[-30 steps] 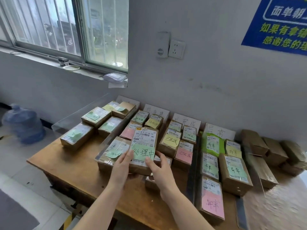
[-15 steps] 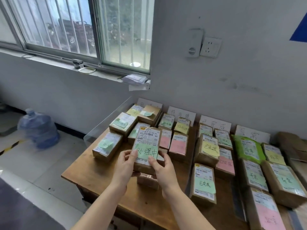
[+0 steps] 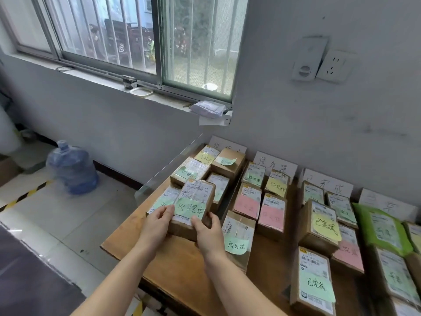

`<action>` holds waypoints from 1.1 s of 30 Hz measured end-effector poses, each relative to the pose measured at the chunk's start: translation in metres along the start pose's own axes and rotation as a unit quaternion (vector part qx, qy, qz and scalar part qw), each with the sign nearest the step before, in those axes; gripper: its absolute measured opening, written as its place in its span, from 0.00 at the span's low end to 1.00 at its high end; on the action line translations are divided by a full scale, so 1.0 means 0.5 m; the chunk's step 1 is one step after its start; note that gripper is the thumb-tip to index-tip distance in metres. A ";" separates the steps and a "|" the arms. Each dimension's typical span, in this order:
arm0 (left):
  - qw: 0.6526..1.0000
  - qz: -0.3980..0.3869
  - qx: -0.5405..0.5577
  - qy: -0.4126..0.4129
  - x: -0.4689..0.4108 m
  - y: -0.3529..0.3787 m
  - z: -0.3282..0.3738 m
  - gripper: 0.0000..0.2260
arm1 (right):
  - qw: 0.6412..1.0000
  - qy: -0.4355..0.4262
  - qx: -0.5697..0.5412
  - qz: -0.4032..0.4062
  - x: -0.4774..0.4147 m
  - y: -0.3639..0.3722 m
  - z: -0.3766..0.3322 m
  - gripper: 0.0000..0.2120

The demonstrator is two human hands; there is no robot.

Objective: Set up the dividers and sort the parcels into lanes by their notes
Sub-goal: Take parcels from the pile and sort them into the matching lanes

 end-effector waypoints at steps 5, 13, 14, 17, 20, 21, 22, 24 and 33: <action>0.994 -0.034 -0.102 0.009 -0.067 -0.035 0.001 0.11 | 0.997 0.035 -0.025 0.064 -0.045 0.005 0.026 0.19; 0.848 -0.107 -0.503 0.128 -0.148 -0.023 0.006 0.17 | 0.986 0.077 -0.030 0.146 -0.064 0.021 0.083 0.20; 0.823 -0.120 -0.538 0.139 -0.150 -0.017 -0.001 0.18 | 0.985 0.084 -0.026 0.150 -0.064 0.022 0.092 0.20; 0.759 -0.152 -0.612 0.164 -0.153 -0.005 -0.026 0.17 | 0.981 0.104 -0.020 0.165 -0.063 0.023 0.121 0.18; 0.735 -0.173 -0.633 0.174 -0.161 -0.014 -0.051 0.15 | 0.974 0.119 -0.003 0.193 -0.066 0.019 0.139 0.17; 0.729 -0.176 -0.637 0.179 -0.164 -0.017 -0.056 0.14 | 0.972 0.120 0.006 0.202 -0.068 0.018 0.140 0.18; 0.723 -0.178 -0.642 0.182 -0.166 -0.020 -0.060 0.14 | 0.970 0.121 0.012 0.209 -0.071 0.016 0.141 0.18; 0.706 -0.180 -0.656 0.195 -0.164 -0.020 -0.060 0.17 | 0.967 0.122 0.023 0.222 -0.076 0.014 0.143 0.18; 0.680 -0.217 -0.673 0.195 -0.143 -0.008 -0.046 0.19 | 0.933 0.154 0.183 0.270 -0.075 -0.002 0.136 0.20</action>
Point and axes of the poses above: each hand's wrist, its own x-axis away from the middle knuckle, its own y-axis out of the palm, z = x × y, the point moved 10 cm from there along -x, towards the middle knuckle, and after that the axes turned 12 degrees about -z, right-handed, at the moved point
